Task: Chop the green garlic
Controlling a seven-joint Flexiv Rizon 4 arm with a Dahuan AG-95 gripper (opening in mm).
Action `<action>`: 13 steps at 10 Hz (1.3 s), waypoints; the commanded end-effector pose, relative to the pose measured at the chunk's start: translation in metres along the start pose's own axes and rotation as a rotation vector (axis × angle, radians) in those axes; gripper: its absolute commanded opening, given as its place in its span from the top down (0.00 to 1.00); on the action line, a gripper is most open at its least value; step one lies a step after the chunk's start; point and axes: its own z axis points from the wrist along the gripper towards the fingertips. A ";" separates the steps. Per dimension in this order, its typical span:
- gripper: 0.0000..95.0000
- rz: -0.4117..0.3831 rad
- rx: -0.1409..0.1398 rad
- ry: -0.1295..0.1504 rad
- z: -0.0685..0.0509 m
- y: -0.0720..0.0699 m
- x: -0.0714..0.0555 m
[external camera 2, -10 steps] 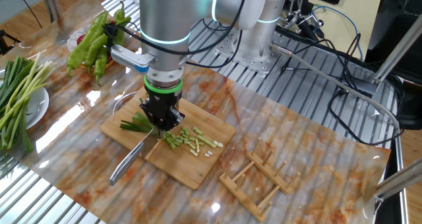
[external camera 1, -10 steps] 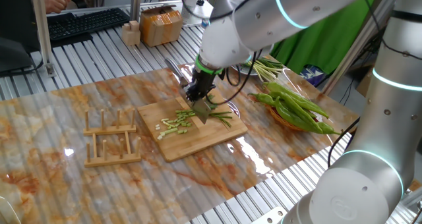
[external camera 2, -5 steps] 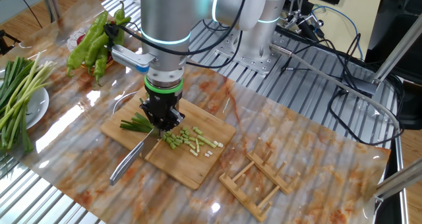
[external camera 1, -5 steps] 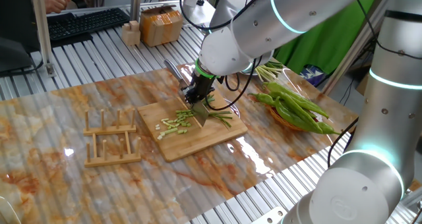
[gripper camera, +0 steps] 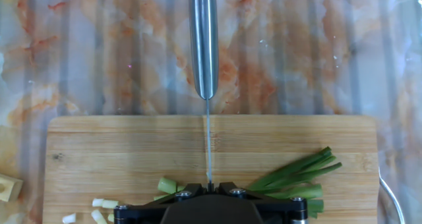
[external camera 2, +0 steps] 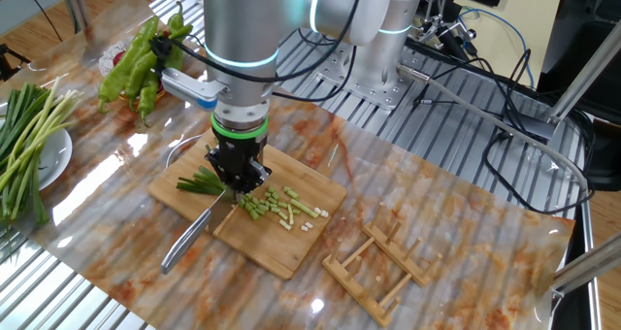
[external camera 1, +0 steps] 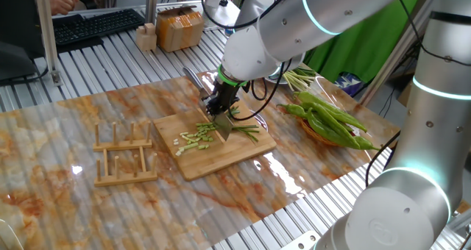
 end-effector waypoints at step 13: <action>1.00 0.011 -0.015 -0.018 0.012 0.001 0.002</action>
